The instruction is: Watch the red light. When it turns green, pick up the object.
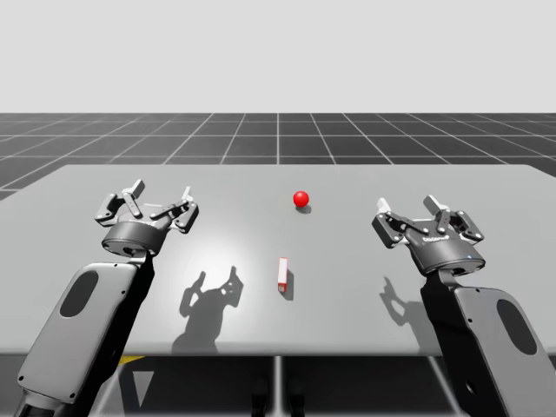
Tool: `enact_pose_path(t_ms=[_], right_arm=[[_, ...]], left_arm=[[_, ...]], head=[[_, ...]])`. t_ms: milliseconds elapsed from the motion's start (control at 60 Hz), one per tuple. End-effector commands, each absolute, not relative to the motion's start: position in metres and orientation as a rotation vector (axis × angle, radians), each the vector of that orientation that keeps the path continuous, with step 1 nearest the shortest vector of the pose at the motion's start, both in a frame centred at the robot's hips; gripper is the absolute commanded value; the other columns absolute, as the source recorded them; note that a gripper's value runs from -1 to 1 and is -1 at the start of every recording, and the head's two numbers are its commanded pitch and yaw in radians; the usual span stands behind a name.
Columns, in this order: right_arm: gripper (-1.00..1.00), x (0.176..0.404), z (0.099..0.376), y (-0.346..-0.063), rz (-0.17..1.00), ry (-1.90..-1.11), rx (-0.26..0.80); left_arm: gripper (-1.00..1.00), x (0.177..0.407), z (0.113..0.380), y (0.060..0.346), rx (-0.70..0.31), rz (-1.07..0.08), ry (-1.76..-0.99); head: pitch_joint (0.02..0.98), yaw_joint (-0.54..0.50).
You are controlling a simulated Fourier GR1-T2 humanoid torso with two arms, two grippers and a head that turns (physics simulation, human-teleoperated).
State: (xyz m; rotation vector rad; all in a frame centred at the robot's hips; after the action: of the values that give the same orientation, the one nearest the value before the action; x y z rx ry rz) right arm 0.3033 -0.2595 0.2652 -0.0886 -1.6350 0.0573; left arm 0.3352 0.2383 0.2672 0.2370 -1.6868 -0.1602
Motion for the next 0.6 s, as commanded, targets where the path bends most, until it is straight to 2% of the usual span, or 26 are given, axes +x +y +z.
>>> enact_pose_path(t_ms=[17, 600], right_arm=[[-1.0, 0.3034, 0.2655, -0.2595, 0.06, -1.635, -0.09], [-1.0, 0.3037, 0.2658, -0.2602, 0.055, -1.635, -0.091]], left_arm=[[-1.0, 0.3356, 0.2671, 0.2374, 0.233, -0.162, -1.685], [-1.0, 0.3357, 0.267, 0.2374, 0.233, -0.163, -1.685]], head=[[0.585, -0.12], [0.587, -0.12]])
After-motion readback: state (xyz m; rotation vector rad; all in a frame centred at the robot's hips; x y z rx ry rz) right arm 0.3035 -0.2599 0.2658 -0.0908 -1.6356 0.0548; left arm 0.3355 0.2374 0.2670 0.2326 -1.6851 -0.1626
